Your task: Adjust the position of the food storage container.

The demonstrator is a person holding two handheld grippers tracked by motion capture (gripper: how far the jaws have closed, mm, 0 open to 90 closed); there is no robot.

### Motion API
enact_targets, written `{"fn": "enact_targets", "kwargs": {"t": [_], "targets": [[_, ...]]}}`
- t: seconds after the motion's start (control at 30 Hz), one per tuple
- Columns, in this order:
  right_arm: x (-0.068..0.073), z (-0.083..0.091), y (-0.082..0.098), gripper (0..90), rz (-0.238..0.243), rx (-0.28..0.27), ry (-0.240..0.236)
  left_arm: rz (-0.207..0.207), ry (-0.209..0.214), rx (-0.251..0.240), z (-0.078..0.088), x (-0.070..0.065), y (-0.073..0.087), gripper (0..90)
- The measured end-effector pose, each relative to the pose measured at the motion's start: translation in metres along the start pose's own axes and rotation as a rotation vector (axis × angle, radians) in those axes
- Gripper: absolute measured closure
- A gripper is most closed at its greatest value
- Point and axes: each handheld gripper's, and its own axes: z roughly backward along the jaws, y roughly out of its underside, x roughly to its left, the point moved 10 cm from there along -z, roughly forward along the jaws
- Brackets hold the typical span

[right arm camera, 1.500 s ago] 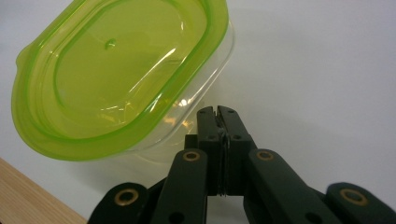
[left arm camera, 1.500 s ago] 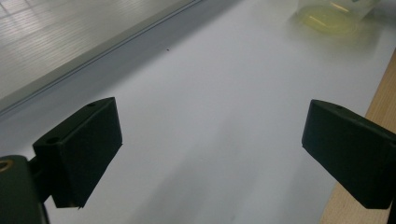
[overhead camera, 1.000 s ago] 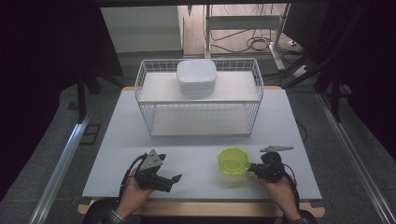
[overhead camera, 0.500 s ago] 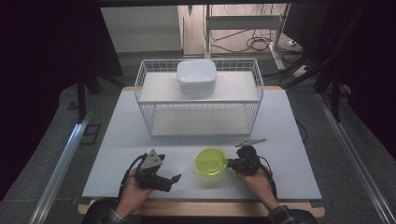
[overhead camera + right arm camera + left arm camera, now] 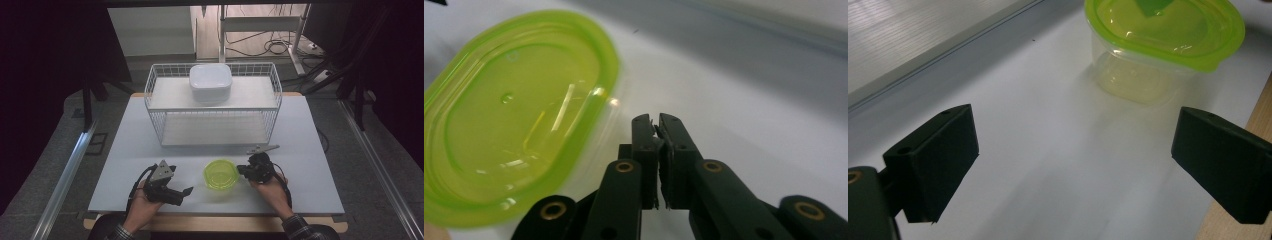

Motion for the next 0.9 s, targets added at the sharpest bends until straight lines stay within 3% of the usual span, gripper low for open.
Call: {"fn": "enact_targets", "kwargs": {"t": [0.13,0.23,0.3,0.5,0.7,0.9], "targets": [[-0.01,0.02,-0.001,71.6,0.015,-0.05,0.039,0.015,0.004,0.011,0.003,0.003,0.001,5.5],[-0.013,0.036,0.001,57.6,0.024,-0.093,0.03,0.016,0.026,0.03,0.006,0.003,0.002,6.7],[-0.012,0.039,0.001,52.5,0.03,-0.1,0.03,0.006,0.027,0.036,0.006,0.002,0.003,6.7],[-0.007,0.046,0.005,23.7,0.084,-0.125,0.038,-0.052,0.012,0.051,0.004,0.002,0.012,4.1],[-0.003,0.047,0.017,12.0,0.115,-0.101,0.029,-0.05,0.003,0.049,0.004,0.004,0.016,3.6],[-0.002,0.046,0.017,6.9,0.124,-0.108,0.019,-0.06,-0.003,0.046,0.003,0.004,0.015,3.4]]}}
